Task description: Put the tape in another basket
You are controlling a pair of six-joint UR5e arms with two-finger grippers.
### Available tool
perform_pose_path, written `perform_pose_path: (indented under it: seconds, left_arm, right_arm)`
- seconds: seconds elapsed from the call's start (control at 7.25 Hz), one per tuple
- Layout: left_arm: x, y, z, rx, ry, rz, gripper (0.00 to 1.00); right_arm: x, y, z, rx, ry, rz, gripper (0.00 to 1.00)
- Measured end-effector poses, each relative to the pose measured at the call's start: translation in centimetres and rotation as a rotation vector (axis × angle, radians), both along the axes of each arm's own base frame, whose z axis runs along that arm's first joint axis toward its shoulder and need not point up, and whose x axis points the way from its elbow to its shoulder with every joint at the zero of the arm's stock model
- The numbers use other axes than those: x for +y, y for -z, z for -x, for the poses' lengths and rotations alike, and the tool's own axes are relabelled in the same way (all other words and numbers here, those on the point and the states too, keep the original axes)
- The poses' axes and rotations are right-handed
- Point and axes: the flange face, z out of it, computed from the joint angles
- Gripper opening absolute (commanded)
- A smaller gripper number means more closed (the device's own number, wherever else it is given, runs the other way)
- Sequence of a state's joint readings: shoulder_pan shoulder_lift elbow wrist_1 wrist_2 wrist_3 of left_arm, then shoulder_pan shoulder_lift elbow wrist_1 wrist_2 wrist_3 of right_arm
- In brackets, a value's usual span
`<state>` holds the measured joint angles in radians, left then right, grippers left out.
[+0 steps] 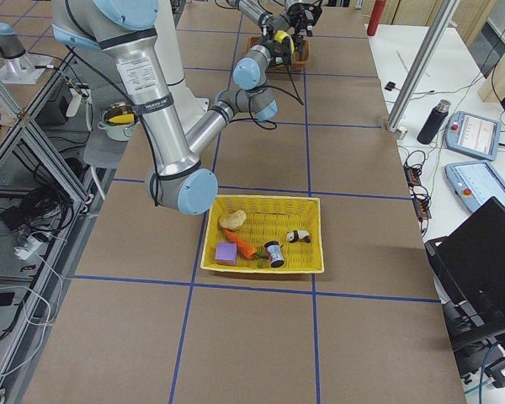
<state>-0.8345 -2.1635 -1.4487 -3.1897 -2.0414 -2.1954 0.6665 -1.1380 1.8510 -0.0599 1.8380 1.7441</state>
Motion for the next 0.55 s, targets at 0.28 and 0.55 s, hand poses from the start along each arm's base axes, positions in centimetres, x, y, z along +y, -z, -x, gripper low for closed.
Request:
perform_pose_path:
  seconds: [0.28, 0.55]
  left_arm:
    - [1.2, -0.7, -2.4, 0.018, -0.015, 0.01, 0.98]
    - [3.8, 0.5, -6.2, 0.042, -0.047, 0.038, 0.98]
  right_arm:
    - [0.0, 0.3, 0.0, -0.01, -0.006, 0.0, 0.0]
    - [0.1, 1.0, 0.0, -0.024, -0.01, -0.004, 0.0]
